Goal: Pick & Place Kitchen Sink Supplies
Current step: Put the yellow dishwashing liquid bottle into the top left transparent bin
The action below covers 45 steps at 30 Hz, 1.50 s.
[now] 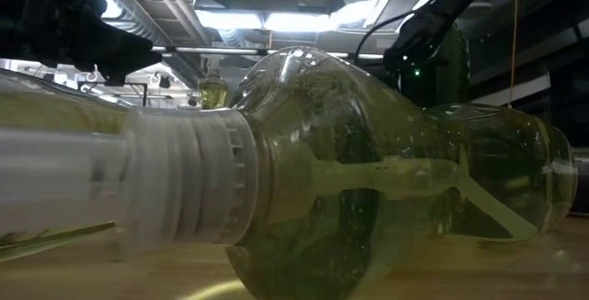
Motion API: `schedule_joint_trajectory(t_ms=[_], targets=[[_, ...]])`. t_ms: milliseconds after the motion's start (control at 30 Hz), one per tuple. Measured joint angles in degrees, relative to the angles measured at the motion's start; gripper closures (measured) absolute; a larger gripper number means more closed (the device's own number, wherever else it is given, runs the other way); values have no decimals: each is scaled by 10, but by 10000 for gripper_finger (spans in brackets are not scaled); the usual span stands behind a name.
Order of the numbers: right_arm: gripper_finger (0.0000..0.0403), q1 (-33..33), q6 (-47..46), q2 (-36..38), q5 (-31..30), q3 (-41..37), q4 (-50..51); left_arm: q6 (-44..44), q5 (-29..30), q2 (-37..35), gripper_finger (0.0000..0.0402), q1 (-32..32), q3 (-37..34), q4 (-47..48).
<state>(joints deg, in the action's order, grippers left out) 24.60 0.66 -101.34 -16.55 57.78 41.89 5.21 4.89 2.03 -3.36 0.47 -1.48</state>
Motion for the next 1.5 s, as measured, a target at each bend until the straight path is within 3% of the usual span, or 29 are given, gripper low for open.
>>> schedule_joint_trajectory(t_ms=[67,300,533,1233,1500], targets=[[292,0,-14,0,6,0,-1,0,0,0,221,0,0,0],[291,1,-25,-2,31,11,4,0,0,0,222,0,0,0],[295,0,15,-5,141,63,-1,0,0,0,222,0,0,0],[296,-2,63,-3,359,215,-10,0,0,0,222,0,0,0],[296,-2,74,-3,451,241,-90,0,0,0,222,0,0,0]])
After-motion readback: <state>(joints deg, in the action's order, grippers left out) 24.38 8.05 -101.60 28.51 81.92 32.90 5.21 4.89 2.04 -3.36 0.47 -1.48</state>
